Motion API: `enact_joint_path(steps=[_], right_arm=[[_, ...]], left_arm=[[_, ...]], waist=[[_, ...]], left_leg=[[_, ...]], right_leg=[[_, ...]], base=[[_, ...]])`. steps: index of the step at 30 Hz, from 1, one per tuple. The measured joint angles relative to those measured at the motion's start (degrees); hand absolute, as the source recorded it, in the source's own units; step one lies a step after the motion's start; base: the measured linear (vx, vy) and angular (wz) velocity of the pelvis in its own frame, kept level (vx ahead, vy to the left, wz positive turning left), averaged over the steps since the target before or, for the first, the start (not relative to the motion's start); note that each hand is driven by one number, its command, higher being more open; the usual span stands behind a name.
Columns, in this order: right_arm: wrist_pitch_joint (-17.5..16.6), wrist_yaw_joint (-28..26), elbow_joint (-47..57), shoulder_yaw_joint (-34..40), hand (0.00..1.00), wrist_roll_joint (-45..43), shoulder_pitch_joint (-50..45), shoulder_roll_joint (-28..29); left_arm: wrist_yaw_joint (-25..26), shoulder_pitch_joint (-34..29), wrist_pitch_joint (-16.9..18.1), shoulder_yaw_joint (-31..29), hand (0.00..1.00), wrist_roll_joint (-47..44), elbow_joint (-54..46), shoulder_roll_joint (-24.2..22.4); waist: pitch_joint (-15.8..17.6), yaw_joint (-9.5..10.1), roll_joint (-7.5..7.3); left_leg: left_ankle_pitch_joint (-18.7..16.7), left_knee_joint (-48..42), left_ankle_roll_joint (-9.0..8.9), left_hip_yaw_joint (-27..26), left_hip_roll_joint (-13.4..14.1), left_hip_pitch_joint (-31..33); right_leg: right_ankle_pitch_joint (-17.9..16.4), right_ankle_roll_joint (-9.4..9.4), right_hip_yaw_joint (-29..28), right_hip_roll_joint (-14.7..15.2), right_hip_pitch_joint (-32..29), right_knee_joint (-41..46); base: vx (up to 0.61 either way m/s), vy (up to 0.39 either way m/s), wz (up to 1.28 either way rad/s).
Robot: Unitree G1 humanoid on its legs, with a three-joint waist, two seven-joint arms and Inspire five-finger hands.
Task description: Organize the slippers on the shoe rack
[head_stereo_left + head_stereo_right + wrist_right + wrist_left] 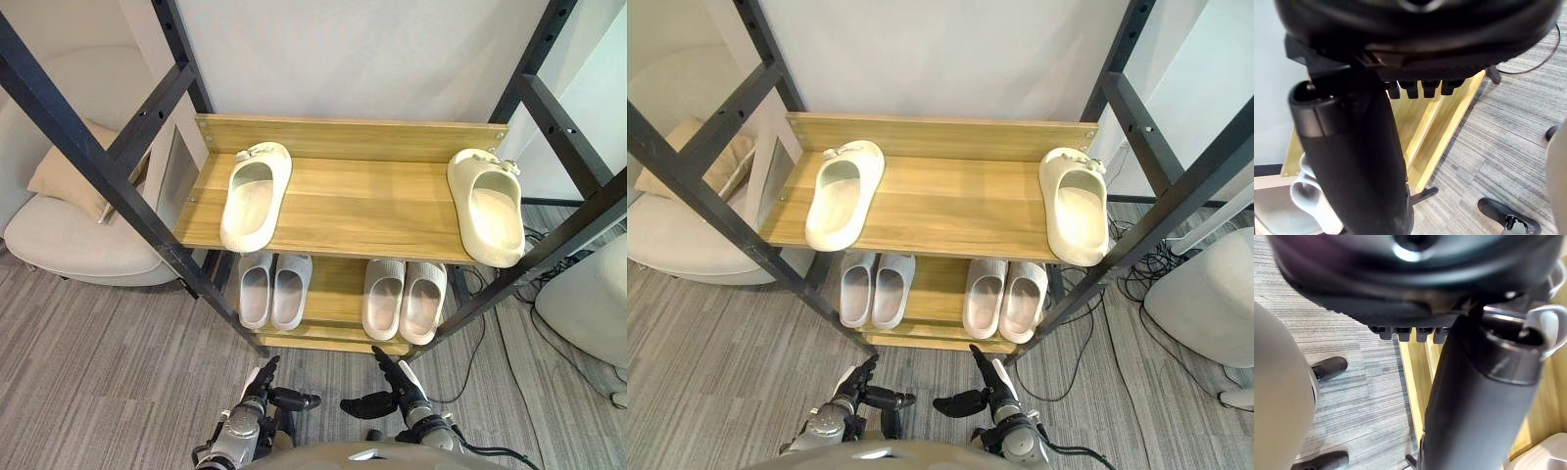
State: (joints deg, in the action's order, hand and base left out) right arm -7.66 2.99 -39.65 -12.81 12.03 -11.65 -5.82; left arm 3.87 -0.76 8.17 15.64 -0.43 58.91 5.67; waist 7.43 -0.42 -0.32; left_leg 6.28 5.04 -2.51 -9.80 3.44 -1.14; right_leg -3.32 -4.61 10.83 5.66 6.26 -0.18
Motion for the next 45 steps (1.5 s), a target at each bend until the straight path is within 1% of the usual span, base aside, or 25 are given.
enact_joint_path(steps=[1, 3, 5, 7, 9, 10, 11, 12, 13, 15, 17, 19, 21, 26, 34, 40, 45], right_arm=[[0.0, 0.18, -0.35, 0.46, 1.0, -0.16, 0.1, 0.17], [0.02, 1.56, -2.65, 1.15, 1.0, -0.9, 1.18, 0.5], [0.02, 1.85, -3.02, 1.68, 1.0, -0.9, 1.36, 0.51], [-0.1, 2.41, -3.31, 2.57, 1.0, -0.91, 1.4, 0.72], [-0.09, 3.08, -3.49, 3.47, 1.0, -1.0, 1.4, 0.69], [-0.09, 3.47, -3.56, 4.13, 1.0, -1.01, 1.36, 0.67], [-0.09, 3.6, -3.62, 4.5, 1.0, -1.01, 1.34, 0.64], [-0.09, 3.82, -3.91, 4.95, 1.0, -1.02, 1.37, 0.31], [-0.09, 3.83, -3.97, 4.92, 1.0, -1.01, 1.39, -0.1], [-0.07, 3.62, -4.05, 4.87, 1.0, -1.01, 1.4, -0.59], [-0.04, 3.27, -4.06, 4.79, 1.0, -1.02, 1.44, -0.84], [-0.02, 2.93, -4.05, 4.58, 1.0, -1.03, 1.56, -0.84], [0.01, 2.48, -4.05, 4.3, 1.0, -1.04, 1.68, -0.91], [0.02, 2.04, -4.04, 3.17, 1.0, -1.06, 1.83, -1.76], [0.05, 1.67, -3.94, 1.73, 1.0, -1.06, 1.87, -2.31], [0.18, 1.36, -4.0, 0.23, 1.0, -1.04, 1.93, -2.57], [0.19, 1.31, -5.03, 0.35, 1.0, -1.14, 1.89, -2.59]], left_arm=[[-0.01, 0.0, 0.04, 0.34, 1.0, -0.01, -0.09, -0.01], [-0.29, 0.6, 0.56, 3.1, 1.0, 0.01, -0.33, -0.06], [-0.51, 0.67, 0.53, 5.15, 1.0, 0.02, -0.9, 0.16], [-0.68, -0.15, 0.53, 8.39, 1.0, -0.11, -4.51, 0.92], [-0.94, -3.25, 0.59, 12.85, 1.0, -2.43, -16.41, 3.18], [-1.79, -4.63, 1.33, 14.46, 1.0, -4.26, -21.98, 4.45], [-2.29, -5.2, 1.83, 15.23, 1.0, -5.32, -24.76, 5.0], [-3.36, -6.25, 2.66, 17.48, 1.0, -6.83, -31.1, 6.32], [-4.36, -6.92, 3.1, 19.04, 1.0, -7.43, -34.94, 7.09], [-6.13, -7.52, 3.29, 21.51, 1.0, -8.1, -39.76, 8.11], [-9.09, -7.37, 3.39, 24.22, 1.0, -9.04, -42.83, 9.28], [-11.7, -7.23, 3.44, 26.18, 1.0, -10.43, -44.14, 10.11], [-13.18, -6.96, 3.43, 28.26, 1.0, -11.54, -45.26, 11.06], [-14.55, -6.73, 3.44, 30.7, 1.0, -15.66, -50.99, 12.67], [-15.67, -6.69, 3.46, 32.86, 1.0, -20.46, -60.02, 13.78], [-15.48, -6.62, 3.49, 32.47, 1.0, -25.66, -68.02, 14.31], [-14.63, -6.62, 3.5, 32.31, 1.0, -27.22, -72.86, 13.18]], waist=[[0.0, -0.01, 0.0], [-0.06, -0.07, 0.11], [-0.08, -0.05, 0.18], [-0.08, -0.07, 0.19], [-0.04, -0.05, 0.25], [0.0, -0.06, 0.35], [0.04, -0.06, 0.44], [-0.04, -0.05, 0.65], [-0.19, -0.03, 0.91], [-0.48, 0.06, 1.43], [-0.75, 0.02, 1.84], [-0.75, -0.03, 1.84], [-0.7, -0.24, 1.69], [-0.76, -0.25, 1.78], [-1.36, -0.23, 1.88], [-1.75, -0.18, 1.52], [-2.69, 0.04, 1.2]], left_leg=[[-0.01, 0.0, -0.01, 0.12, -0.02, -0.12], [-0.1, 0.09, -0.14, 0.6, 0.0, -0.49], [-0.14, 0.26, -0.19, 0.63, 0.03, -0.58], [-0.17, 0.29, -0.22, 0.68, 0.05, -0.65], [-0.24, 0.29, -0.17, 1.0, -0.12, -0.64], [-0.27, 0.3, -0.12, 1.34, -0.31, -0.63], [-0.3, 0.3, -0.07, 1.55, -0.43, -0.6], [-0.38, 0.3, 0.04, 2.13, -0.77, -0.42], [-0.45, 0.3, 0.16, 2.48, -1.02, -0.18], [-0.65, 0.29, 0.43, 2.69, -1.4, -0.12], [-0.8, 0.25, 0.56, 2.81, -1.7, -0.08], [-0.83, 0.02, 0.57, 2.97, -1.76, -0.04], [-0.83, 0.01, 0.57, 3.63, -1.75, -0.18], [-0.82, 0.28, 0.56, 3.9, -1.66, -0.77], [-0.73, 0.33, 0.68, 4.14, -1.79, -1.32], [-0.72, 0.33, 0.69, 4.85, -2.07, -2.19], [-0.6, 0.31, 0.67, 4.8, -1.84, -2.13]], right_leg=[[-0.01, 0.01, 0.1, 0.0, 0.18, -0.08], [-0.1, 0.11, 0.42, -0.05, 0.76, -0.27], [-0.11, 0.14, 0.41, -0.06, 0.81, -0.2], [-0.15, 0.17, 0.4, -0.05, 0.8, -0.03], [-0.5, 0.21, 0.68, 0.19, 0.69, 0.32], [-0.85, 0.27, 1.06, 0.37, 0.69, 0.66], [-1.03, 0.16, 1.33, 0.48, 0.7, 0.82], [-1.49, -0.06, 1.76, 0.76, 0.74, 1.0], [-1.63, -0.23, 2.13, 0.96, 0.74, 0.99], [-1.6, -0.4, 2.46, 1.29, 0.85, 0.96], [-1.69, -0.53, 2.76, 1.52, 1.05, 0.88], [-1.69, -0.54, 2.98, 1.5, 1.27, 0.56], [-1.69, -0.53, 3.42, 1.35, 1.92, 0.2], [-1.75, -0.42, 3.57, 1.28, 2.51, 0.31], [-1.81, -0.36, 3.7, 1.58, 2.77, 0.81], [-1.84, -0.45, 4.59, 1.71, 4.21, 0.61], [-1.84, -0.45, 4.41, 1.7, 4.13, 0.75]], base=[[0.01, -0.01, 0.1], [-0.02, -0.001, 0.07], [-0.03, 0.006, 0.01], [-0.03, 0.008, 0.0], [-0.04, 0.014, 0.07], [-0.03, 0.015, 0.13], [-0.01, 0.016, 0.2], [0.0, 0.016, 0.22], [0.01, 0.018, 0.21], [0.04, 0.02, 0.11], [0.06, 0.006, 0.05], [0.06, -0.011, 0.04], [0.04, -0.023, 0.11], [-0.02, -0.005, 0.02], [-0.06, 0.016, 0.01], [0.0, -0.001, 0.04], [0.0, -0.001, 0.02]])
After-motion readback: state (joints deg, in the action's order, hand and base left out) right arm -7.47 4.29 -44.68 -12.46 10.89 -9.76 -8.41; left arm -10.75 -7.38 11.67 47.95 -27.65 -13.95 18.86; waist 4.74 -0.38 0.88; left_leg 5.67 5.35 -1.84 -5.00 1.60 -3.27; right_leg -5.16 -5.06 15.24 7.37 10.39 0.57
